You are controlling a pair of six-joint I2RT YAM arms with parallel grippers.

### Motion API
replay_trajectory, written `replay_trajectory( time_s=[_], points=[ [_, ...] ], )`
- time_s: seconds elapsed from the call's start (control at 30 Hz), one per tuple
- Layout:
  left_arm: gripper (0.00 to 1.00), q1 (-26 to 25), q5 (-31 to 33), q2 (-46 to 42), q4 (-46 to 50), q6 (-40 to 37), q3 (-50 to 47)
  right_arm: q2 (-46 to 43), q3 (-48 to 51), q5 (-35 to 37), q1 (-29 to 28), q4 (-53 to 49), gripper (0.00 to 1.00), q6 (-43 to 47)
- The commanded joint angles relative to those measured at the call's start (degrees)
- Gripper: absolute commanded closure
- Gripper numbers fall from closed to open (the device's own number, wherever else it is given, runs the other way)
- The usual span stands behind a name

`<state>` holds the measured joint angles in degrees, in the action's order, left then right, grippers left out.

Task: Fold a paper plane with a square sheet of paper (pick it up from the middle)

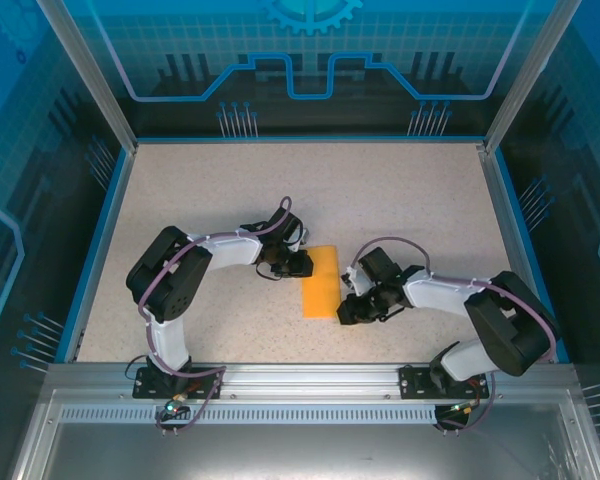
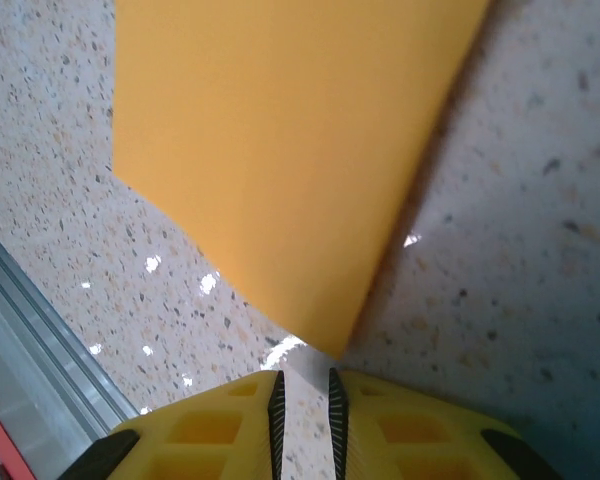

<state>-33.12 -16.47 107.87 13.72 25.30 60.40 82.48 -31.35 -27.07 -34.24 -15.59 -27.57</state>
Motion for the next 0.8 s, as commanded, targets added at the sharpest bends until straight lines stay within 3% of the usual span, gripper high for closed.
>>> replay_trajectory(
  time_s=[0.0, 0.17, 0.4, 0.77],
  points=[
    [0.79, 0.63, 4.63, 4.59, 3.60, -1.70, -1.34, -2.12, -2.15, -2.13, 0.29, -1.79, 0.78, -1.52],
    [0.78, 0.65, 4.43, 4.15, 3.69, -1.91, -1.17, -2.19, -7.34, -4.27, 2.84, 4.27, 0.78, -5.23],
    [0.78, 0.69, 4.39, 3.66, 3.42, -2.09, -1.34, 6.98, -12.31, -3.37, 4.27, 7.42, 0.78, -4.87],
    [0.78, 0.77, 4.52, 3.75, 3.79, -2.62, -1.04, 13.28, -8.23, -3.00, 4.10, 8.50, 0.78, -2.26]
  ],
)
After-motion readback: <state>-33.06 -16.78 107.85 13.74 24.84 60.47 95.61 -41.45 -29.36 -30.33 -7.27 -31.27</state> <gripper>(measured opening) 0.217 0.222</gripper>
